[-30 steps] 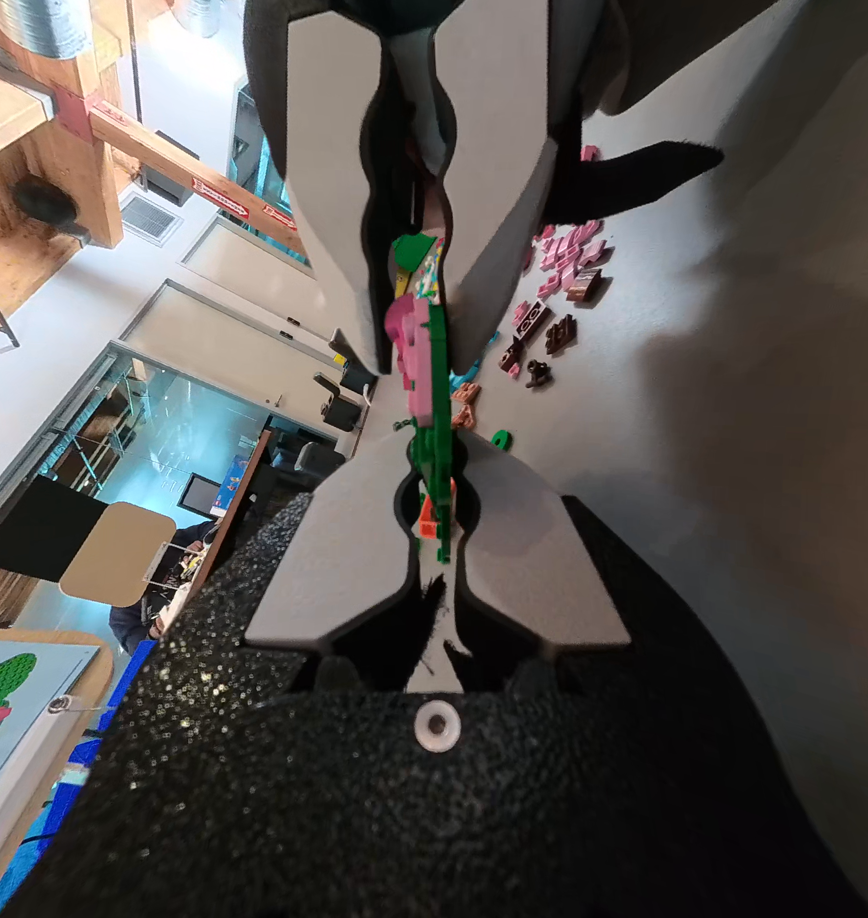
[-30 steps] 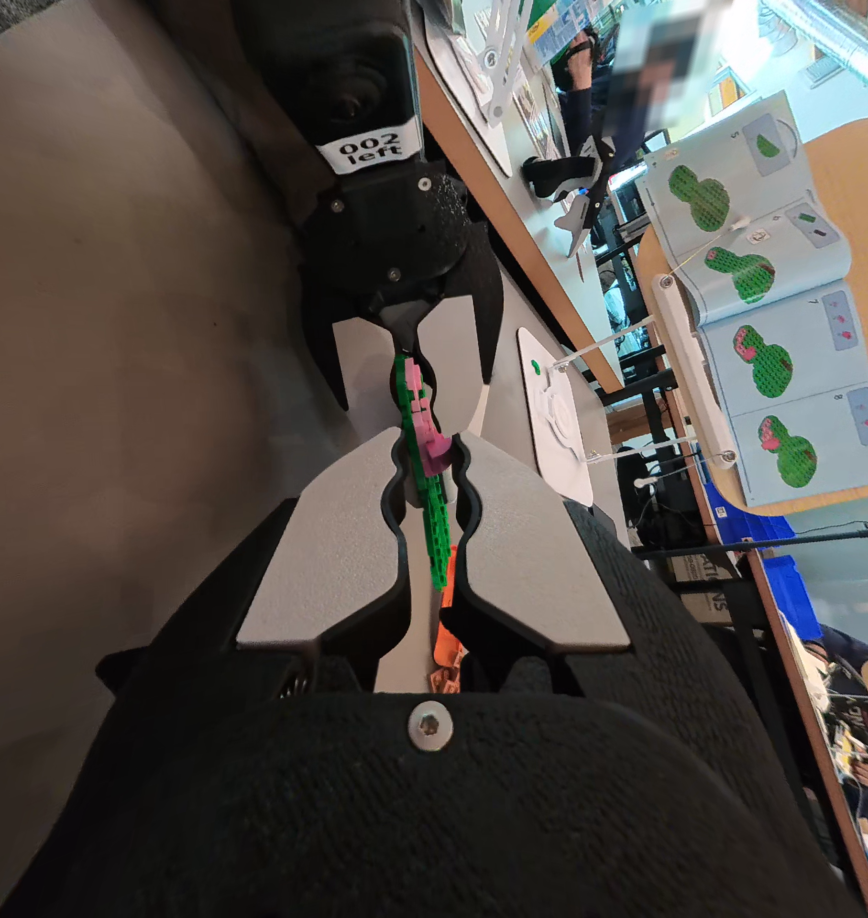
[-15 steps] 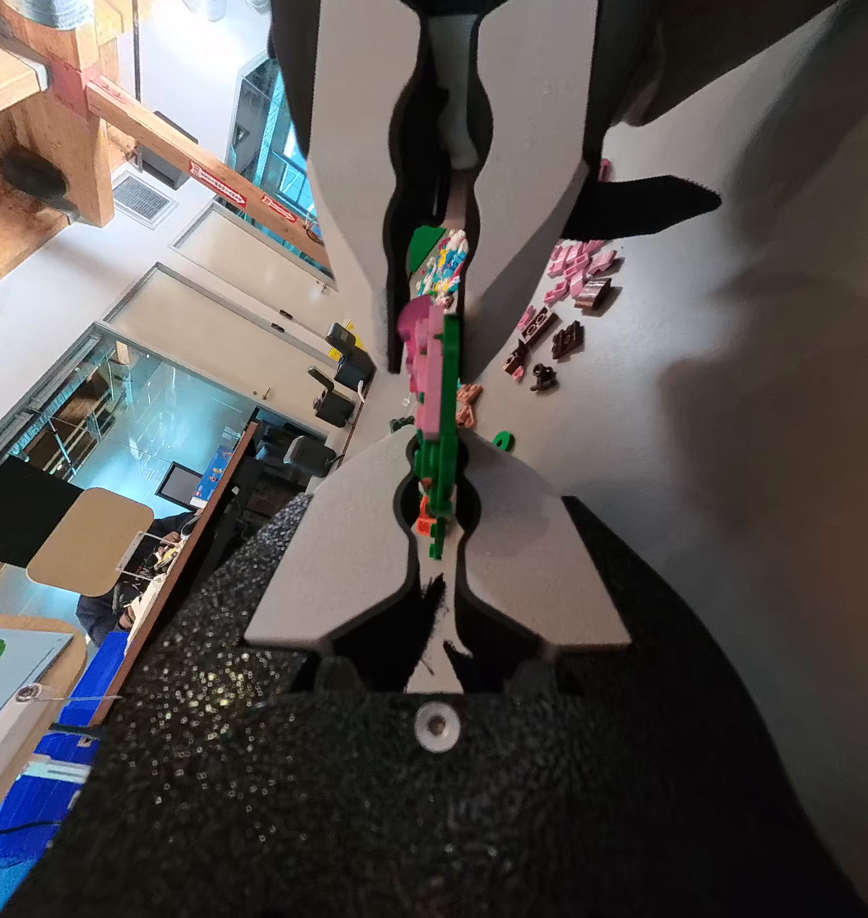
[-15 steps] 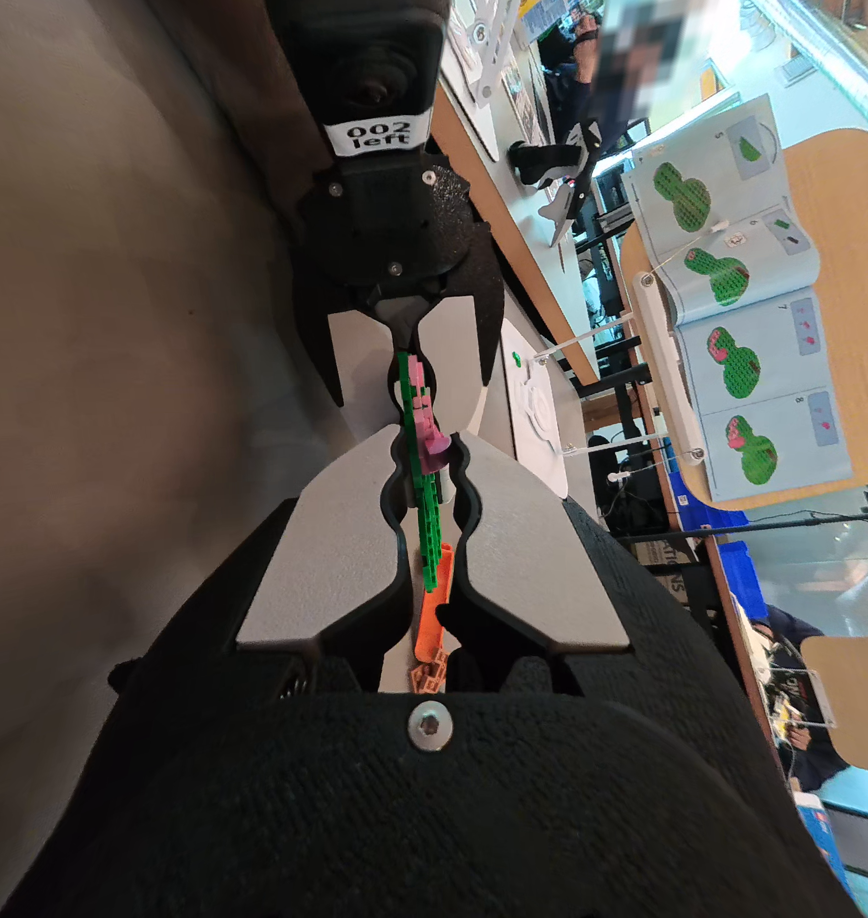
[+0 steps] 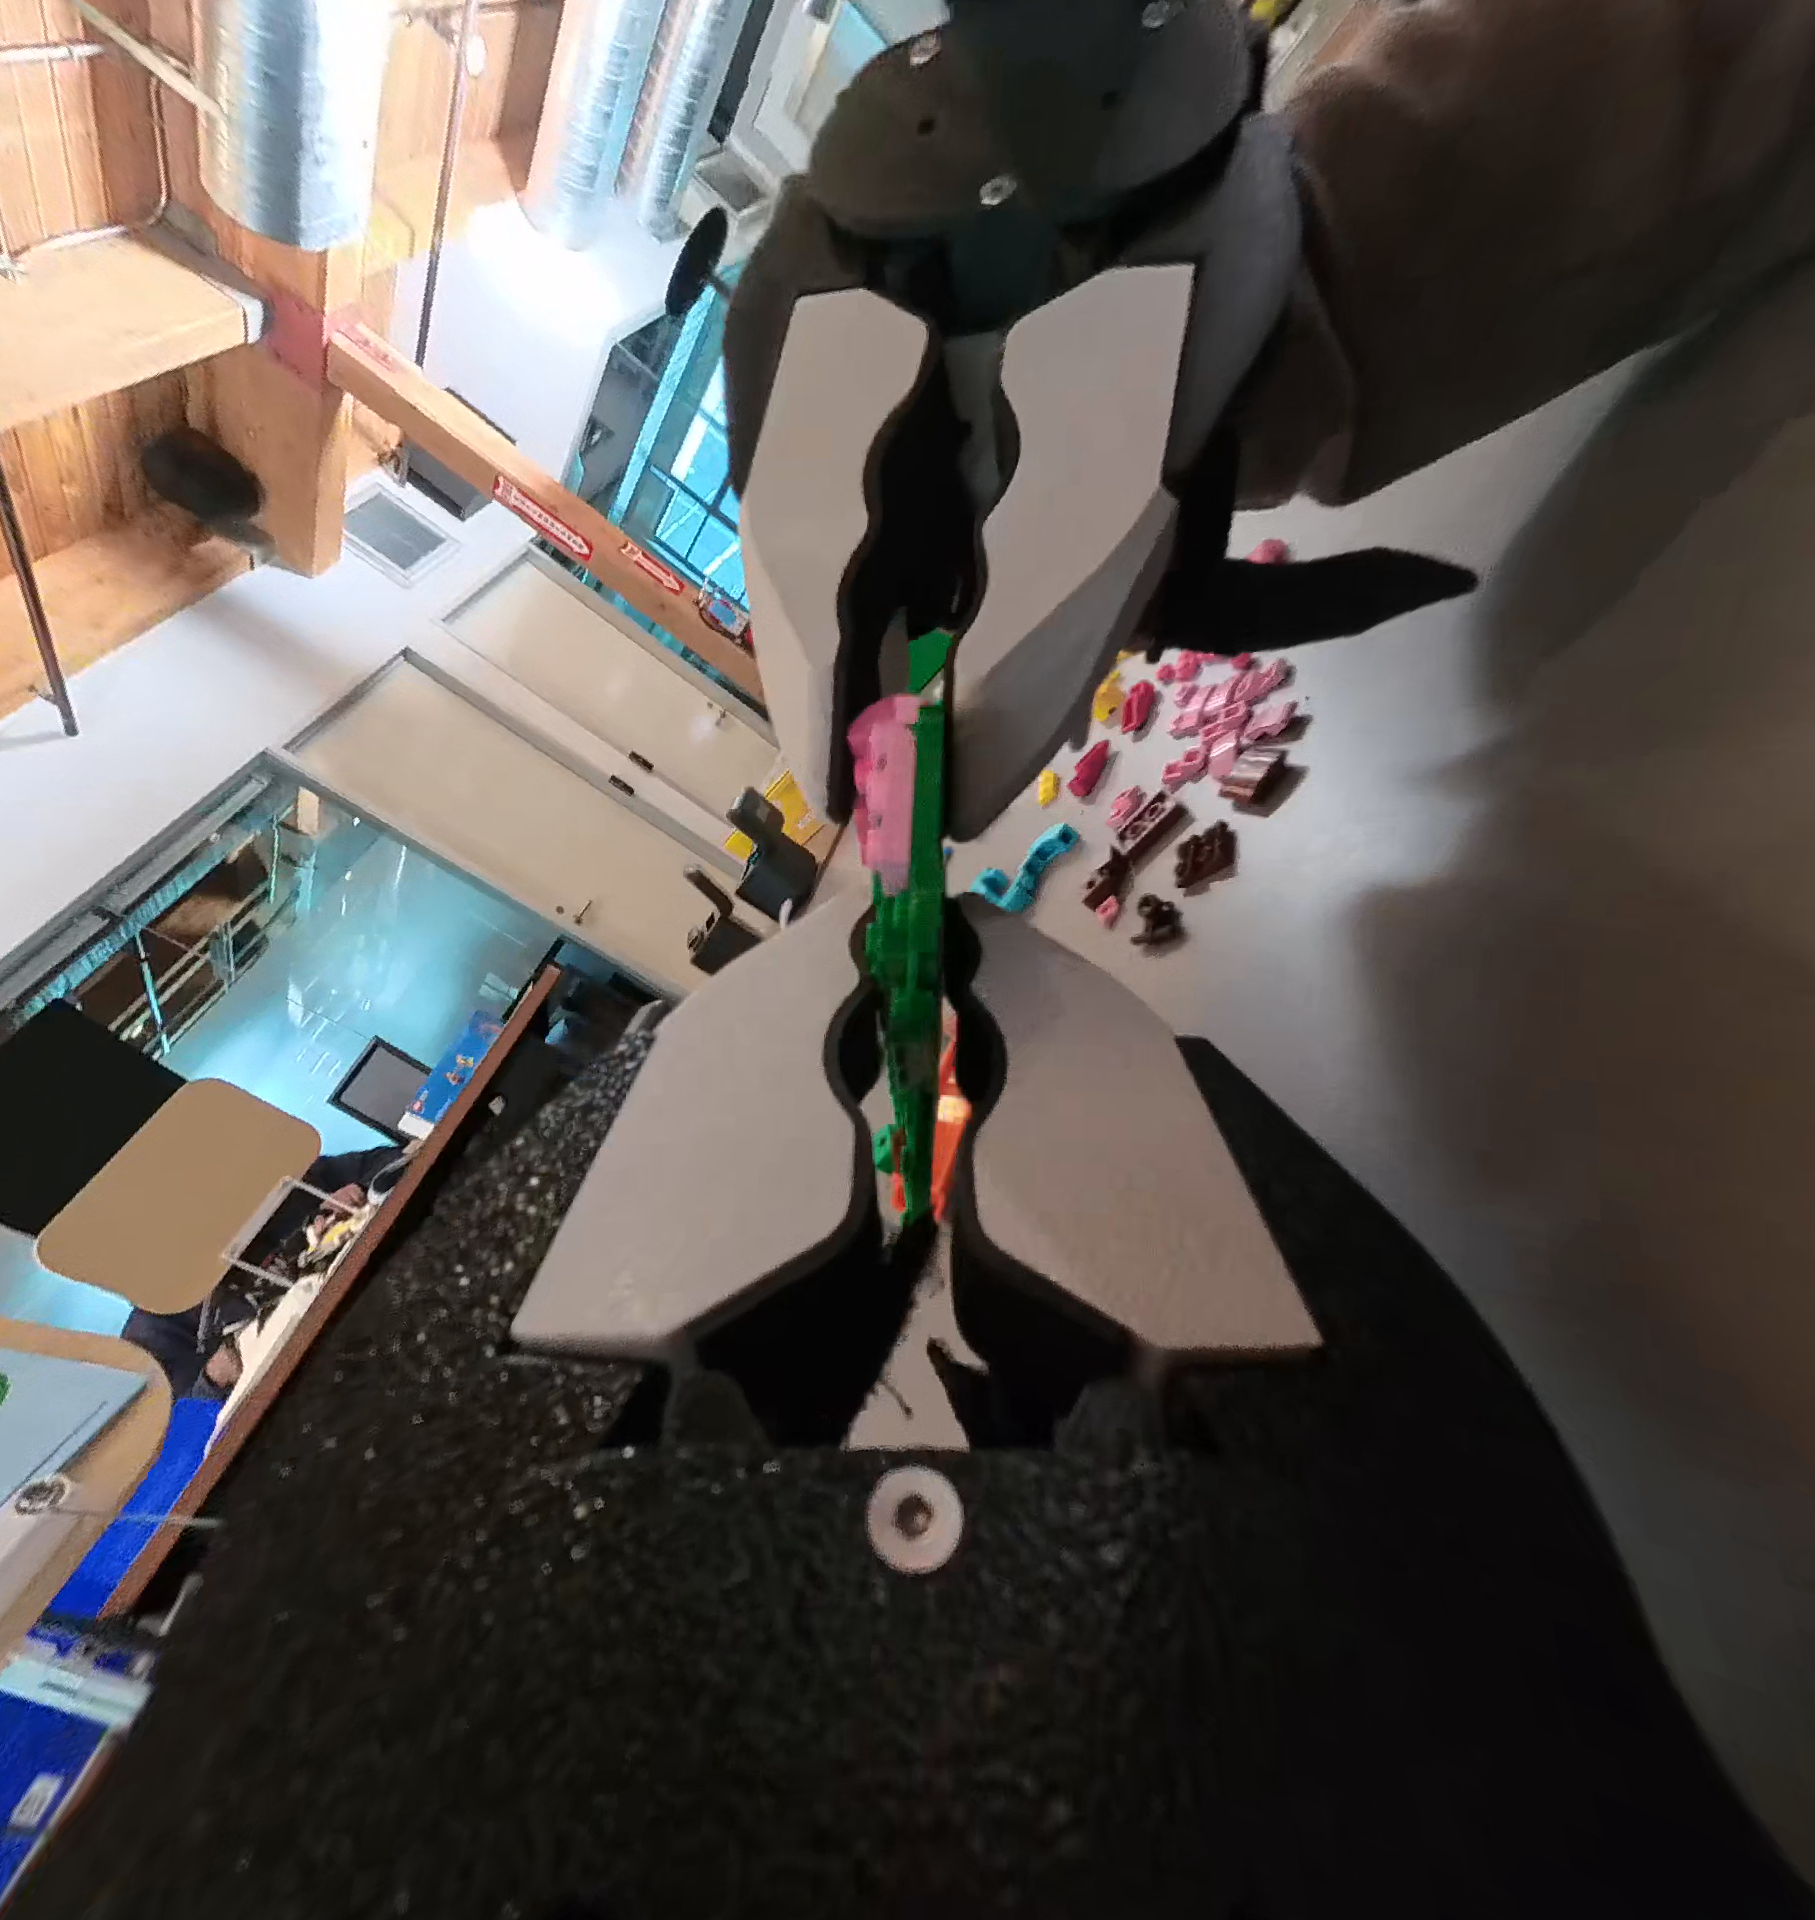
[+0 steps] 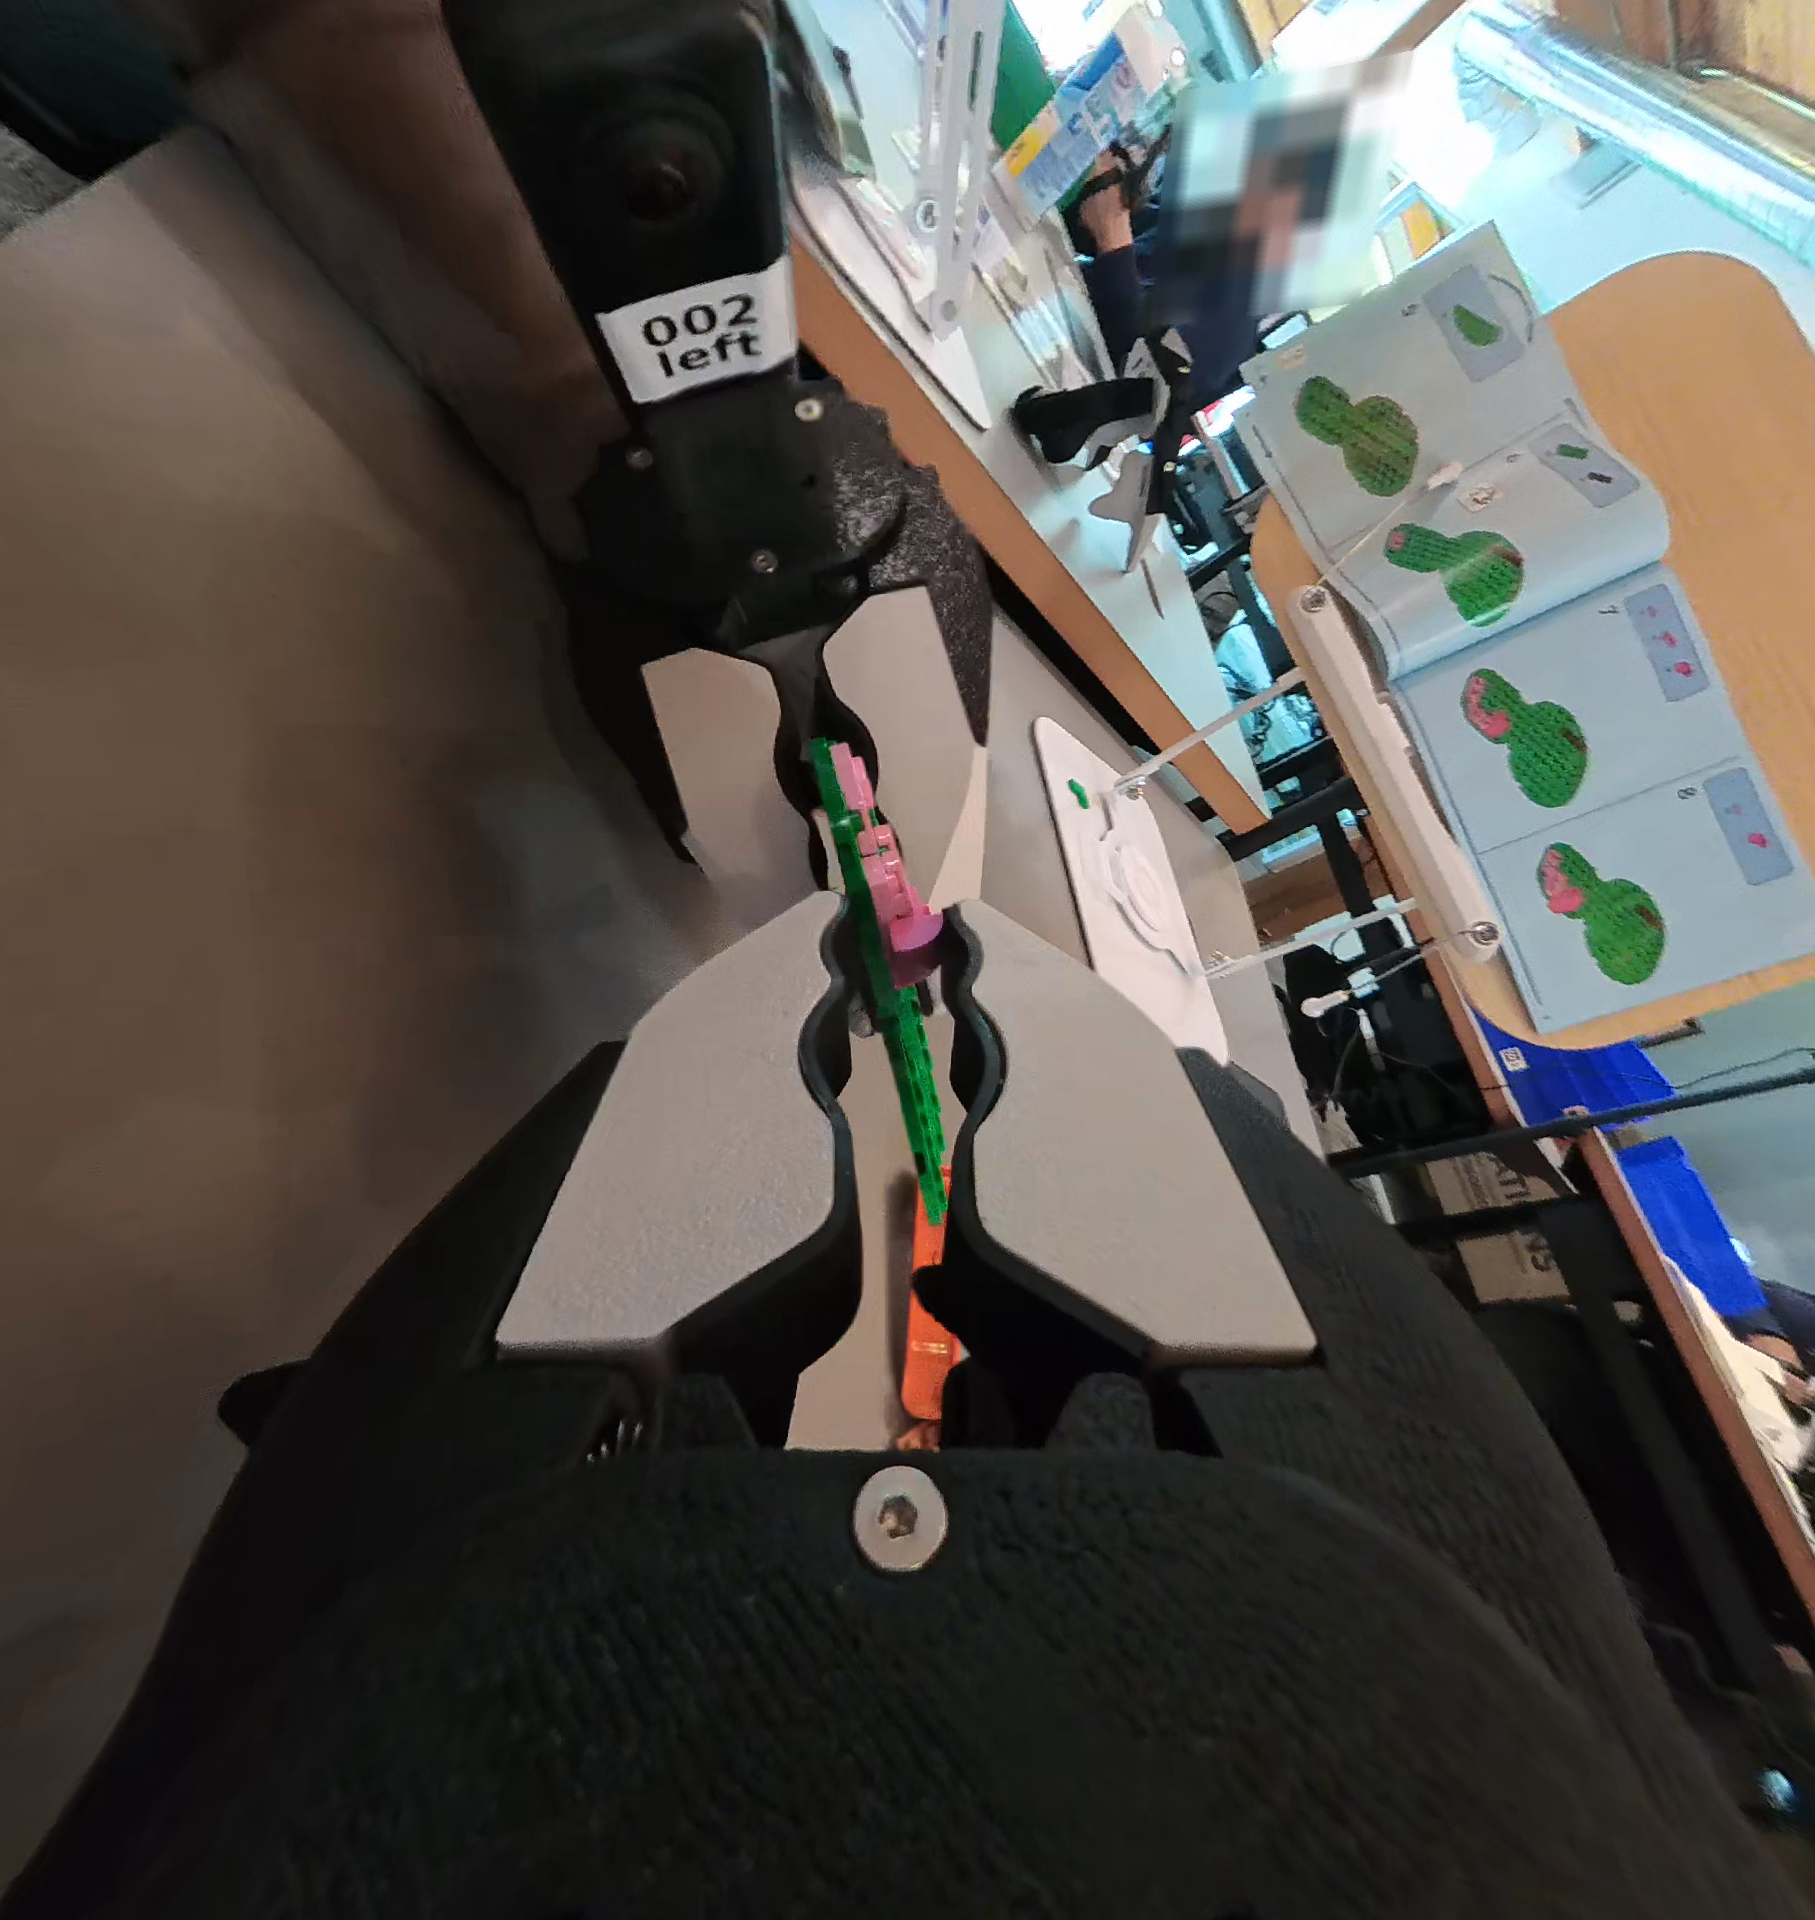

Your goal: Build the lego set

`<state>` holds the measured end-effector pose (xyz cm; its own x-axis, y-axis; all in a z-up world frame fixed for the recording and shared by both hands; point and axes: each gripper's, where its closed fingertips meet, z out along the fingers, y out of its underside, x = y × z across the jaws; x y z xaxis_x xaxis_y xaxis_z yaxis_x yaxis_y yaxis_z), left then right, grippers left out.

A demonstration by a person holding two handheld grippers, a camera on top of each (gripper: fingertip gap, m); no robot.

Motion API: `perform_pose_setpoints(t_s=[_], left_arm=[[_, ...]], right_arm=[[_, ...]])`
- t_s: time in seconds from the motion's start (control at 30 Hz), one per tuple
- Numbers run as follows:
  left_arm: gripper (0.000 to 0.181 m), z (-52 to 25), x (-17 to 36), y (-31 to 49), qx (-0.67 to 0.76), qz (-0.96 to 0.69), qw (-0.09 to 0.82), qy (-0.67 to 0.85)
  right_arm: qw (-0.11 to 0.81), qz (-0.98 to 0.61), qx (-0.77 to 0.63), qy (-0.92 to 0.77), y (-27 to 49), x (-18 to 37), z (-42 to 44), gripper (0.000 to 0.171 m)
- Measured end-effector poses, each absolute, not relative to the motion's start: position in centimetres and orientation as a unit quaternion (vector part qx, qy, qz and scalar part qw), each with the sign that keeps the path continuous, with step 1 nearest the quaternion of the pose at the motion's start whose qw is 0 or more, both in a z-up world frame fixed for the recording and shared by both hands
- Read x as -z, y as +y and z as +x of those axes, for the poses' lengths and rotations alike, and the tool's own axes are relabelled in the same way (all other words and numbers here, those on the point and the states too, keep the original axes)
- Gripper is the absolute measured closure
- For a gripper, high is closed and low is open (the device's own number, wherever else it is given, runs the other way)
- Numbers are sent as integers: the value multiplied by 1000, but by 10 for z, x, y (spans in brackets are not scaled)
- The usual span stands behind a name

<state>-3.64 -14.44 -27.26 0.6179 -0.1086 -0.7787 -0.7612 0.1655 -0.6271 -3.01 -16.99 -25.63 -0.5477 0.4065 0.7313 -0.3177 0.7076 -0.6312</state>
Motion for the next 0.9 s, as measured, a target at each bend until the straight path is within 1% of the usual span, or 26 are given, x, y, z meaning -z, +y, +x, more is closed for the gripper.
perform_pose_setpoints(t_s=[0.27, 0.6, 0.73, 0.83, 0.9], left_arm=[[172, -40, 274, -144, -231, -618, 662, 356], [172, -35, 294, -141, -247, -626, 620, 403], [172, -36, 295, -140, -254, -626, 616, 405], [172, -41, 291, -139, -273, -623, 618, 395], [172, -44, 293, -139, -287, -622, 610, 398]], right_arm=[[489, -27, -373, -788, -168, 257, -33, 158], [484, 28, -287, -826, -168, 278, -28, 159], [477, 14, -287, -831, -167, 279, -28, 160], [485, -12, -311, -818, -165, 274, -32, 158], [500, -15, -302, -812, -162, 274, -36, 150]])
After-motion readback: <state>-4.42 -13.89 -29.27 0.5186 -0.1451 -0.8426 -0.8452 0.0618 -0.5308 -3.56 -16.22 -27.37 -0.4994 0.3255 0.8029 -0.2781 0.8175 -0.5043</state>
